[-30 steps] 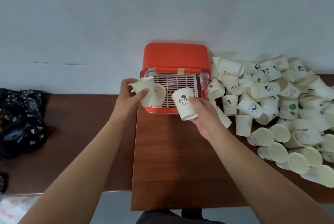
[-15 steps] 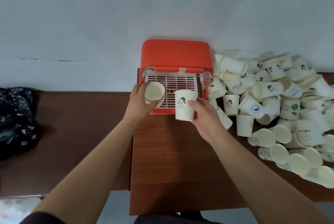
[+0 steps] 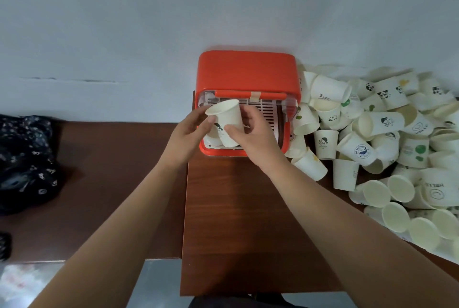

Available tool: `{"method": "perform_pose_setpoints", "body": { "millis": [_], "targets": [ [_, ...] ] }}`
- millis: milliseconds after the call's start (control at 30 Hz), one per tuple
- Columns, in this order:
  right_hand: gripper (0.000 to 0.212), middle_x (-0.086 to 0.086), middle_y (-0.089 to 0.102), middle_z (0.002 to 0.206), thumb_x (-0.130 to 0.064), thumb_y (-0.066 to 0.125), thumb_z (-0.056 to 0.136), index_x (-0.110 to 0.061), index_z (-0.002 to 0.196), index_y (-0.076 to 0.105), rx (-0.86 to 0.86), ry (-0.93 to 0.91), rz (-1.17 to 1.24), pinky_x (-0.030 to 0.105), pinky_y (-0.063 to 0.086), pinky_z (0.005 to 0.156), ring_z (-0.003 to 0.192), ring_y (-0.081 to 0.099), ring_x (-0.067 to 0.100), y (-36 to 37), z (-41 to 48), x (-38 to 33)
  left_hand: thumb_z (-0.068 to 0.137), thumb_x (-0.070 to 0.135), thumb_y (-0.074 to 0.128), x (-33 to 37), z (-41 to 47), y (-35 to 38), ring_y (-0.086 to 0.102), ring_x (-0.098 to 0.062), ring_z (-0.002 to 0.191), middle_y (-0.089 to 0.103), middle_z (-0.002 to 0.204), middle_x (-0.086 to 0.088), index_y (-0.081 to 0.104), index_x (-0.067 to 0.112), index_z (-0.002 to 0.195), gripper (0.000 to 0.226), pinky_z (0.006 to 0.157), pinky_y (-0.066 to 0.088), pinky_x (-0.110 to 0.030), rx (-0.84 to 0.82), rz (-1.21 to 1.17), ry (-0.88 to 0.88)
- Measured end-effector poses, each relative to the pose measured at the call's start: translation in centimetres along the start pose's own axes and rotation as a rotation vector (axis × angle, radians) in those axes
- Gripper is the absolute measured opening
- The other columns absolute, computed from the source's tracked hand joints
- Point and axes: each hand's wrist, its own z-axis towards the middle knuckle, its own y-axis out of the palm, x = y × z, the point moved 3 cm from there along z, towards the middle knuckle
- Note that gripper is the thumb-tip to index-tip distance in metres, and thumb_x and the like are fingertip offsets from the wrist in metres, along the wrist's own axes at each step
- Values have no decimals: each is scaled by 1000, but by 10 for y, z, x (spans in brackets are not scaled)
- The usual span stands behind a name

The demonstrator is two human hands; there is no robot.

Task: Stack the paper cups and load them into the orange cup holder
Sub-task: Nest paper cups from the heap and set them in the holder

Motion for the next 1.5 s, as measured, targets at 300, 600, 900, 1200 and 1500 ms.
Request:
{"method": "perform_pose_setpoints", "body": {
  "millis": [300,600,900,1200,1500],
  "targets": [
    [62,-13,56,138,-28,78,85,-25,140,49,-20,-117,-166,38,44,109,129,50,8,9,17,1,100,32,62,-7,9,-4,53,-9,133,56,144,11,47,27,148,51,111,45,-35,4,10,93],
    [64,-11,55,141,-32,74,90,-28,146,44,-112,-99,-253,23,41,102,131,48,7,10,14,20,89,35,75,-30,10,-2,47,0,136,47,150,23,44,36,148,66,116,40,-36,-17,174,47],
    [70,-14,54,141,-37,76,87,-34,148,40,-152,-96,-271,19,41,97,128,49,4,5,17,23,87,37,77,-34,14,-9,55,-9,130,56,142,13,44,36,146,67,108,48,-32,-53,147,50],
    [64,-5,55,142,-29,74,89,-23,147,46,-96,-106,-380,40,50,103,127,53,13,12,27,34,88,29,77,-47,25,-8,57,-8,123,55,137,8,50,27,145,64,97,51,-20,-26,207,22],
    [71,-4,54,145,-28,78,87,-24,149,44,-131,-76,-416,41,46,109,131,51,16,12,36,40,89,26,76,-52,34,-12,55,-8,127,53,141,5,48,26,146,64,103,47,-22,-91,288,-25]
  ]
}}
